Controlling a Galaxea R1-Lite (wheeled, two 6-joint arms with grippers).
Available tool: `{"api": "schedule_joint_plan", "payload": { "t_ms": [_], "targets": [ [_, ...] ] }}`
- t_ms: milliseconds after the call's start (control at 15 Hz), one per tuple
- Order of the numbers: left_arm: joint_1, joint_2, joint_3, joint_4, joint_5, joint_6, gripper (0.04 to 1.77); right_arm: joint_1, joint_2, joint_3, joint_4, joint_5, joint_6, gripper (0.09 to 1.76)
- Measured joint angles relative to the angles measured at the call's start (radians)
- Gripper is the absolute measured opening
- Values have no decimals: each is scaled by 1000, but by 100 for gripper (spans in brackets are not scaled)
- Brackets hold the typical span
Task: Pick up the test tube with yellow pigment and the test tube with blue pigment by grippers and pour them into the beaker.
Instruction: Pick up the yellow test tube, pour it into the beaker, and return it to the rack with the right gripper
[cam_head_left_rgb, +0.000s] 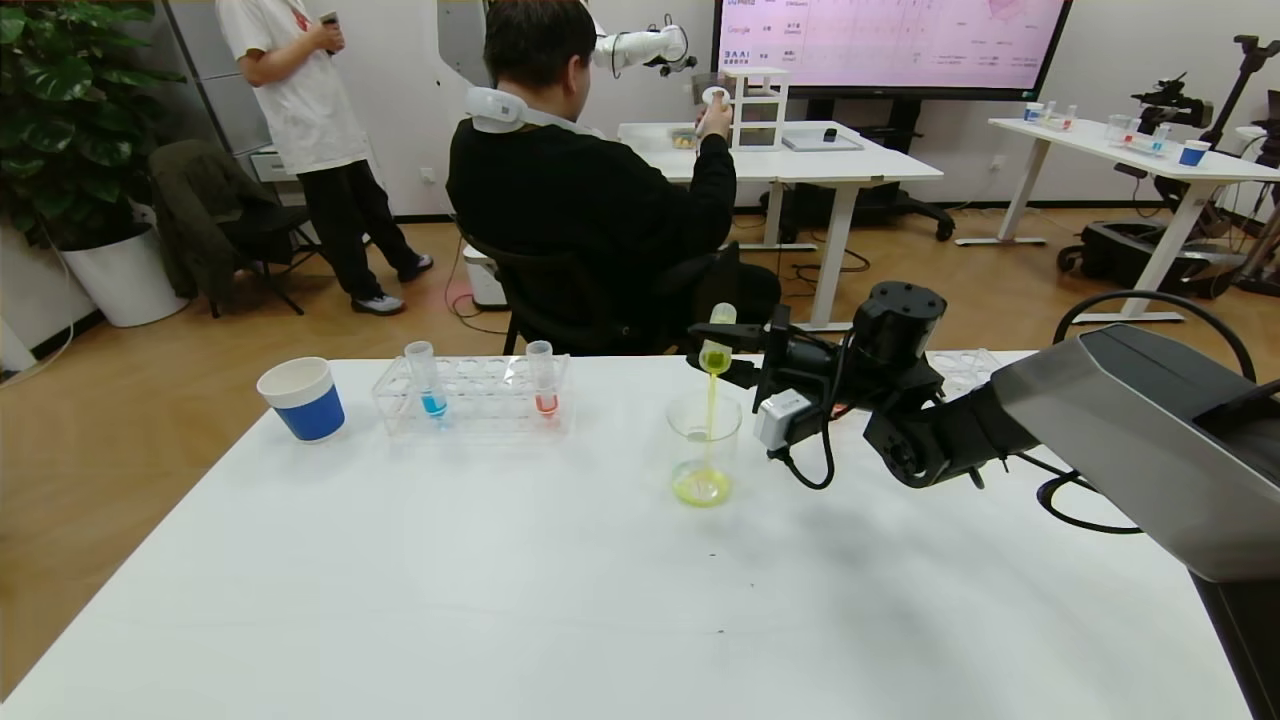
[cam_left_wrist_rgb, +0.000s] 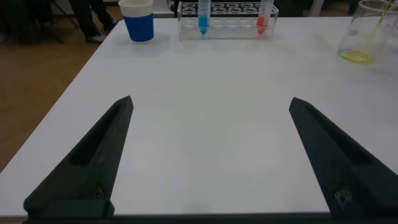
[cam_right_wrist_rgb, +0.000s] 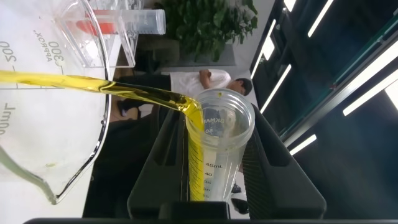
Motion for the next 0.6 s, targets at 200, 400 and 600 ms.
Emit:
{"api": "schedule_joint_plan", "payload": {
  "t_ms": [200, 400, 600],
  "targets": [
    [0, 0, 0, 0, 0, 0, 175, -3, 1, -5, -1, 1, -38, 51],
    [0, 0, 0, 0, 0, 0, 175, -4, 1, -5, -2, 5, -96, 51],
    [0, 0, 0, 0, 0, 0, 175, -4, 1, 5, -28, 6, -144, 51]
  ]
}}
